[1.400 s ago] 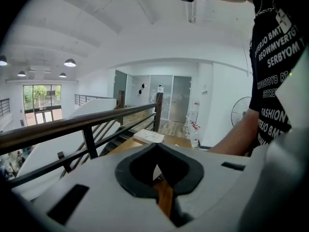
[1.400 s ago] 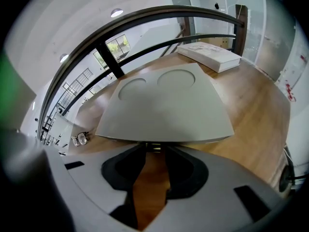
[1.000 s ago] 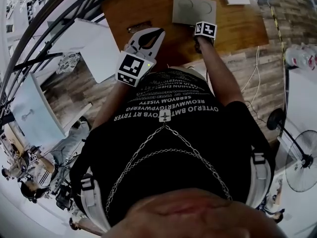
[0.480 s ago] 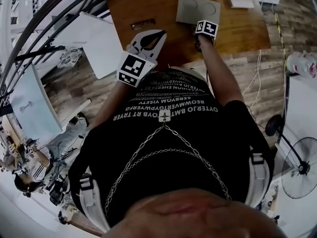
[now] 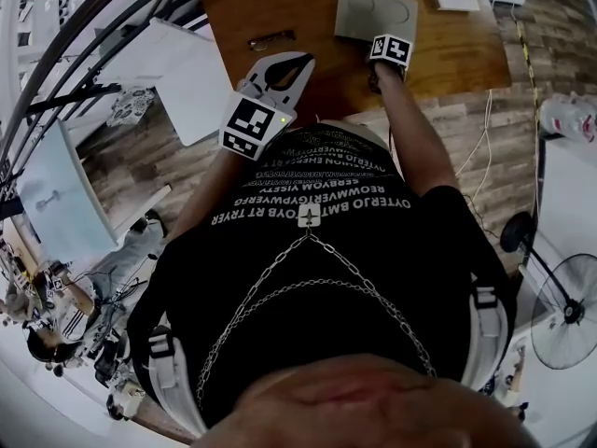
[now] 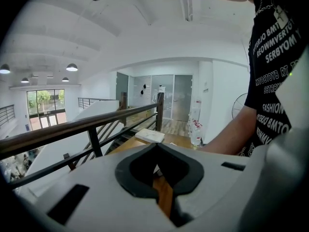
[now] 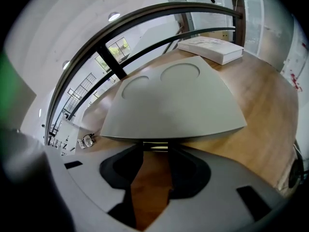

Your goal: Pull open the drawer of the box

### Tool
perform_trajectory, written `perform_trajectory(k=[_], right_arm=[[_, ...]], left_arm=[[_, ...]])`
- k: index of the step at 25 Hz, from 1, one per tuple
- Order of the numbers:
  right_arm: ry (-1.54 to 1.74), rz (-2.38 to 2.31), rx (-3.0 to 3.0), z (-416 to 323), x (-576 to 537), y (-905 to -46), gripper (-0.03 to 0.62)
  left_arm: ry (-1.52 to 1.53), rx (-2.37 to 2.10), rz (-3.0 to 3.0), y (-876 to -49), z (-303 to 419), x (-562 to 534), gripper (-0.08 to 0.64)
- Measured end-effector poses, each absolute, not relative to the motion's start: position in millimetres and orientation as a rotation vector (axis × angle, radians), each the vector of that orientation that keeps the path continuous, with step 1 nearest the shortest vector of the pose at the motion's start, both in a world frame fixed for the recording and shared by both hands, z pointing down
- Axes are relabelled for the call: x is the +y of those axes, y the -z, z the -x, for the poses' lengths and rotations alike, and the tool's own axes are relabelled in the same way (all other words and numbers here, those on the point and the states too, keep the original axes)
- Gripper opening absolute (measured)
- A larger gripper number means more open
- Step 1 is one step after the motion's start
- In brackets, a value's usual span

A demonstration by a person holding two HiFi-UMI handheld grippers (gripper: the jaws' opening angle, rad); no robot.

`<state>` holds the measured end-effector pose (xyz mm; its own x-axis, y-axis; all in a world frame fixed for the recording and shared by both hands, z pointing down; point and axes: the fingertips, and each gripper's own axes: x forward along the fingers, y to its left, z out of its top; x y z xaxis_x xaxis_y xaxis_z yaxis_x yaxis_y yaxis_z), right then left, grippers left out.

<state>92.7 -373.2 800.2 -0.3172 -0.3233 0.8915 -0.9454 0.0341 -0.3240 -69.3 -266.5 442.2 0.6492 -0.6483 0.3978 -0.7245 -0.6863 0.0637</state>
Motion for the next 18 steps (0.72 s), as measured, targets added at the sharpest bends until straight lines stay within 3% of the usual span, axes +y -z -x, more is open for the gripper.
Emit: perform_trajectory(k=[18], right_arm=[[-1.251, -1.224, -1.714, -97, -340, -797, 0.158]], left_arm=[[-0.502, -1.076, -2.653, -443, 54, -249, 0.005]])
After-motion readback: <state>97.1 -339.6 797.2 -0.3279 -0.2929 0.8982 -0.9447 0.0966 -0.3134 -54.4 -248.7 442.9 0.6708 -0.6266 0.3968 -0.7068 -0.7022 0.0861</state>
